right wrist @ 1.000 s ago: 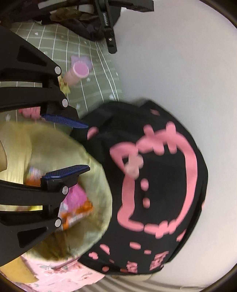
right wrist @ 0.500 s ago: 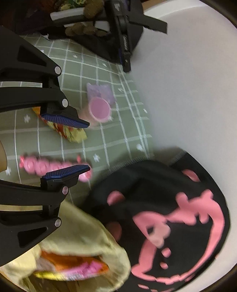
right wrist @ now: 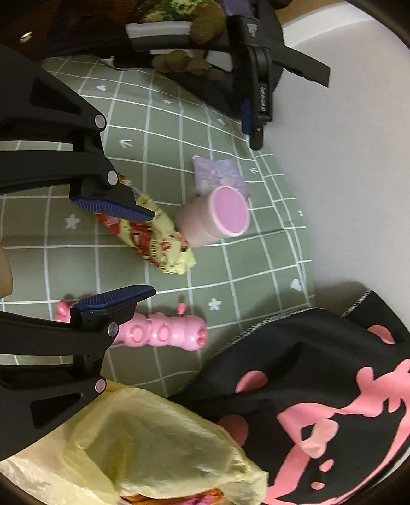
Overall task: Collect trash
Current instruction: 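Move both tools back down to the items on the mat, then grasp the yellow-green snack wrapper with the right tool while the left tool grasps the lavender packet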
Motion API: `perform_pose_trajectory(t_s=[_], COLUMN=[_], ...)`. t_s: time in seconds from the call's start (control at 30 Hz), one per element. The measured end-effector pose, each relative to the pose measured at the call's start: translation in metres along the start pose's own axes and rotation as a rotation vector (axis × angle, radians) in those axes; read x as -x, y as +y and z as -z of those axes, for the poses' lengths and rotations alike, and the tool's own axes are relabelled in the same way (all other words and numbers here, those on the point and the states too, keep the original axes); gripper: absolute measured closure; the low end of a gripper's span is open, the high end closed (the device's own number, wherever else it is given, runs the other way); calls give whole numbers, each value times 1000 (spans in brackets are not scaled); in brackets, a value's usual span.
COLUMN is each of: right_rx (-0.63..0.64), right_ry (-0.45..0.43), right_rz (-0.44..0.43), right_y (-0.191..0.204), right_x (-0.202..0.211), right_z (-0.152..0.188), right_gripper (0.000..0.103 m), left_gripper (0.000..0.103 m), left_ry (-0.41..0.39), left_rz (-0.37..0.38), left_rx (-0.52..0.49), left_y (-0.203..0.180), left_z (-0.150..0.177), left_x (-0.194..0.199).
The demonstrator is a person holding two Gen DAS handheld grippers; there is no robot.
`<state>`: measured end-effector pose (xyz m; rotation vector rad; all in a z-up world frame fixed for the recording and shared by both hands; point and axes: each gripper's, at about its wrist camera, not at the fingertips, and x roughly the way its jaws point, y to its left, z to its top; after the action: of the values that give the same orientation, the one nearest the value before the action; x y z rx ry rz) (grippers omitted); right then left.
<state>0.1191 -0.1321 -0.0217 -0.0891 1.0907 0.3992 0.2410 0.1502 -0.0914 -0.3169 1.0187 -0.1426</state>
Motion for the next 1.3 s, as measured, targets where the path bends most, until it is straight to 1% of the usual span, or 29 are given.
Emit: perform_pose_trajectory(t_s=[0.07,0.17,0.23,0.33,0.43,0.57,0.6,0.67,0.73,0.8,0.93,1.1,1.23,1.3], right_rx=[-5,-41,-63,-71,-75,-70,-73,-82,-81,-83,-91,-117,-122,-123], right_ry=[17,37,38,27,54,79,84,94,96,94,84,79,79,79], right_rz=[-14,-36,-52,-49,-35,-59,-67,-70,-65,-67,-49,-35,-42,-46], right_y=[0,1,4,12,19,20,18,13,9,2,-5,-11,-9,-11], right_x=[-3,-10,-15,-26,-41,-46,-46,-45,-43,-38,-33,-30,-29,-27], right_z=[6,11,10,2,-3,-1,0,2,3,6,8,9,13,15], right_gripper=[59,58,58,58,58,59,61,74,81,81,82,82,82,82], left_gripper=[61,61,61,61,61,61,61,61,61,61,61,61,61,61], left_ry=[8,19,21,24,26,32,33,34,37,38,46,74,60,59], left_rz=[2,3,2,0,-3,-5,-2,-2,6,20,80,81,117,105], left_rx=[-2,0,-9,-29,-48,-61,-63,-67,-66,-71,-104,-187,-237,-286], left_y=[0,1,0,-3,-5,-9,-7,-6,-5,-2,-1,-10,-20,-28], left_z=[2,5,7,9,9,10,10,9,9,9,10,13,9,4], left_x=[-4,-8,-9,-10,-10,-12,-12,-12,-13,-13,-17,-27,-27,-30])
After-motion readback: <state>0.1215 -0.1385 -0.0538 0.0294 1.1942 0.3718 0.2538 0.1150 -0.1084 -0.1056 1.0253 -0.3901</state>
